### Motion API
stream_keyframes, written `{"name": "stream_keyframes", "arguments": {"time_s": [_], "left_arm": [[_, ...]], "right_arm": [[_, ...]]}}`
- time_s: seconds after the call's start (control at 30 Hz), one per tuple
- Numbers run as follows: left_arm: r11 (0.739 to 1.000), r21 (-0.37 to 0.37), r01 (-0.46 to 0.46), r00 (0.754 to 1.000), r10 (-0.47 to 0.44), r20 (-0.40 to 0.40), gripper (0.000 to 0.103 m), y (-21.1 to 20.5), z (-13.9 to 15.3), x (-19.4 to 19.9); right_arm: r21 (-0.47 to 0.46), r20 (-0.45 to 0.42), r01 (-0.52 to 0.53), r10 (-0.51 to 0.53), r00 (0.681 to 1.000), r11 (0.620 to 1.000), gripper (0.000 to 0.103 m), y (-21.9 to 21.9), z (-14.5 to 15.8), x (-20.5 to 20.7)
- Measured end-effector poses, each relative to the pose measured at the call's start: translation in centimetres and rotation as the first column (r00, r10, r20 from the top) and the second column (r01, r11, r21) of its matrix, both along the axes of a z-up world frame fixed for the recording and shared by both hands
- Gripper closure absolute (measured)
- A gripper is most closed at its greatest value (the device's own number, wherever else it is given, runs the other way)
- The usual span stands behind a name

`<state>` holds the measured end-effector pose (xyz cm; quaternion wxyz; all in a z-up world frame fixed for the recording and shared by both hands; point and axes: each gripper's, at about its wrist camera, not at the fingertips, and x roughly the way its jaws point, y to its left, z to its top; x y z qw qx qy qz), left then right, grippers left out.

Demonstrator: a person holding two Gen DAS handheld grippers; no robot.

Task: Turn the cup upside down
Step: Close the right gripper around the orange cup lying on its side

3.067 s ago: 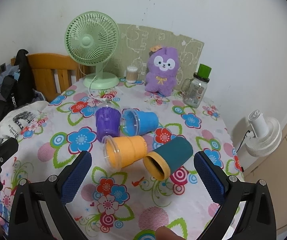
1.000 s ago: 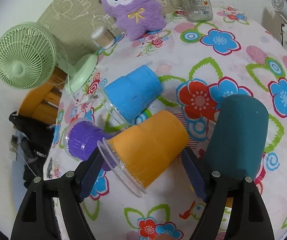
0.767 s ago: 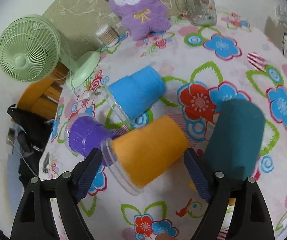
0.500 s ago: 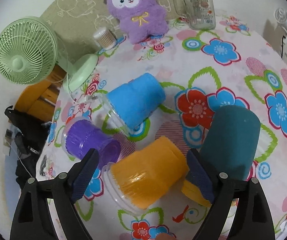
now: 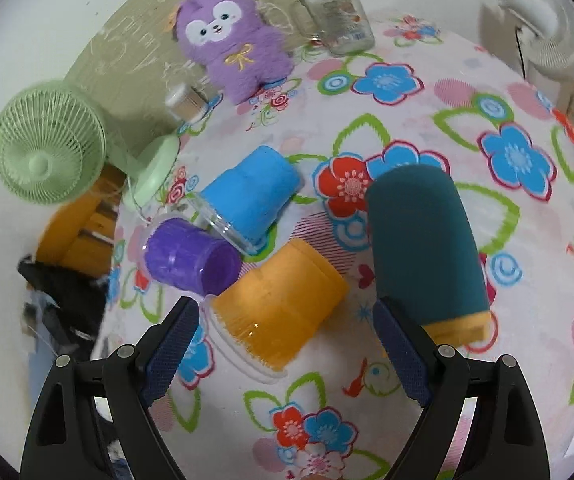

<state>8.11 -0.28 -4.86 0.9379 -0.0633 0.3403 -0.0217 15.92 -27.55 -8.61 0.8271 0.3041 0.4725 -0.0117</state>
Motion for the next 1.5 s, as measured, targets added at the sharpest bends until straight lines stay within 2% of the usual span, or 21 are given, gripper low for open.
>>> {"name": "stream_keyframes", "arguments": {"time_s": [0.07,0.2,0.4,0.5,0.57,0.67,0.73,0.8,0.93,1.07,1.2,1.5], "left_arm": [[1.0,-0.003,-0.001,1.0,0.001,0.002,0.0,0.0,0.0,-0.1],[1.0,-0.008,-0.001,1.0,0.001,0.002,0.0,0.0,0.1,-0.1],[1.0,-0.012,-0.012,1.0,0.012,0.007,0.0,0.5,0.0,-0.2],[1.0,-0.017,-0.008,1.0,0.008,0.006,0.0,0.4,0.0,-0.2],[1.0,-0.013,0.001,1.0,-0.001,0.011,0.0,0.2,0.0,-0.3],[1.0,-0.001,0.015,1.0,-0.015,0.013,0.0,0.0,0.0,-0.3],[0.999,0.0,0.039,0.999,-0.039,-0.004,0.0,-0.3,-0.2,0.2],[0.998,0.0,0.066,0.997,-0.066,-0.027,0.0,-0.6,-0.5,1.0],[0.987,0.049,0.15,0.984,-0.145,-0.101,0.0,-2.1,-1.4,2.6],[0.979,0.059,0.193,0.976,-0.185,-0.118,0.0,-3.0,-1.9,2.9],[0.974,0.057,0.218,0.967,-0.208,-0.148,0.0,-3.8,-2.4,3.6],[0.964,0.102,0.246,0.958,-0.226,-0.176,0.0,-5.3,-3.1,4.4]], "right_arm": [[0.001,-0.01,0.008,-0.008,1.0,1.0,0.013,0.2,-0.2,0.2],[0.06,-0.044,0.023,-0.02,0.999,0.998,0.015,0.8,-0.9,1.1],[0.121,-0.1,0.186,-0.174,0.98,0.975,0.016,0.1,-2.2,0.2],[0.129,-0.138,0.228,-0.211,0.968,0.965,0.017,-0.1,-3.5,1.1],[0.157,-0.138,0.223,-0.202,0.97,0.962,0.021,0.0,-3.9,1.6],[0.138,-0.115,0.199,-0.184,0.976,0.97,0.03,0.7,-3.2,2.2],[0.148,-0.118,0.183,-0.166,0.979,0.972,0.032,1.0,-3.3,2.5],[0.163,-0.119,0.172,-0.154,0.981,0.972,0.033,1.1,-3.5,2.7],[0.177,-0.119,0.16,-0.14,0.983,0.971,0.036,1.1,-3.5,2.7],[0.197,-0.11,0.149,-0.129,0.986,0.969,0.042,1.0,-3.3,2.7],[0.197,-0.109,0.136,-0.116,0.987,0.971,0.044,1.1,-3.2,2.9],[0.226,-0.104,0.101,-0.08,0.991,0.969,0.046,1.4,-3.5,3.1]]}}
